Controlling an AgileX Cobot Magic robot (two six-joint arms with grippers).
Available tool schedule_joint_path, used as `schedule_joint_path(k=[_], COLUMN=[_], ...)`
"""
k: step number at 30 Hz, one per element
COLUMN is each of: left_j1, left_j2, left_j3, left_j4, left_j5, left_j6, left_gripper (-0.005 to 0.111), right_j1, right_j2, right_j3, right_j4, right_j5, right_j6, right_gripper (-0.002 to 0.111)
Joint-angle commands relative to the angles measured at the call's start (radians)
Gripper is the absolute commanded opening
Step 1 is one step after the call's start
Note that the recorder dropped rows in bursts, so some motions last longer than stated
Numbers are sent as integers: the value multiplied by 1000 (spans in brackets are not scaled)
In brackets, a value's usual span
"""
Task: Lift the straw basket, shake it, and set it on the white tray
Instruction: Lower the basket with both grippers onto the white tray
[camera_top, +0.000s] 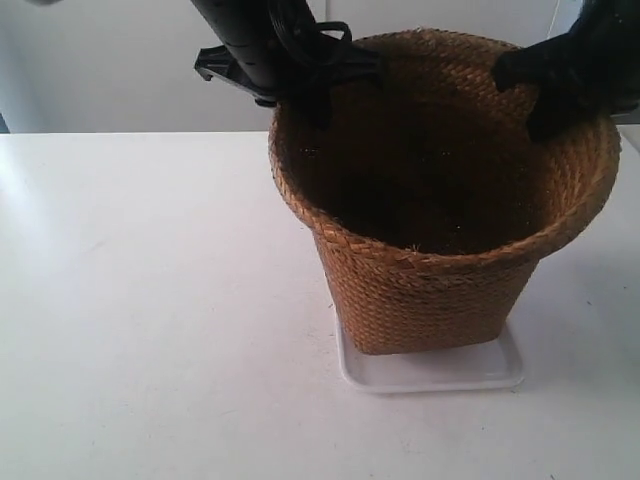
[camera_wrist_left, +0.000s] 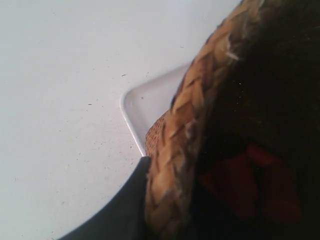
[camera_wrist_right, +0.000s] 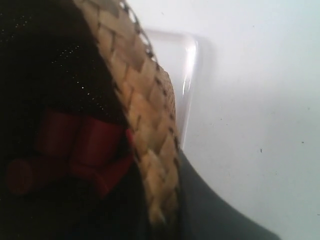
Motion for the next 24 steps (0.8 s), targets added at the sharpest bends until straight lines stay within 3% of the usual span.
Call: schedule_joint_path(k=[1, 19, 21, 24], left_j1=[4, 4, 4, 4], left_j2=[23, 50, 50, 50], left_j3=[-19, -19, -19, -19], left_j4=[7, -4, -5, -8], left_j5=[-4, -80, -80, -80], left_j6=[19, 116, 141, 146], left_gripper=[0, 0, 2, 17], right_j1=[-9, -9, -9, -9], right_j2=[34, 69, 69, 69], right_j3=[-7, 6, 6, 6], right_j4=[-15, -46, -46, -46], right_j5=[35, 37, 32, 17], right_j6=[-14, -1, -4, -4], right_gripper=[0, 1, 6, 23])
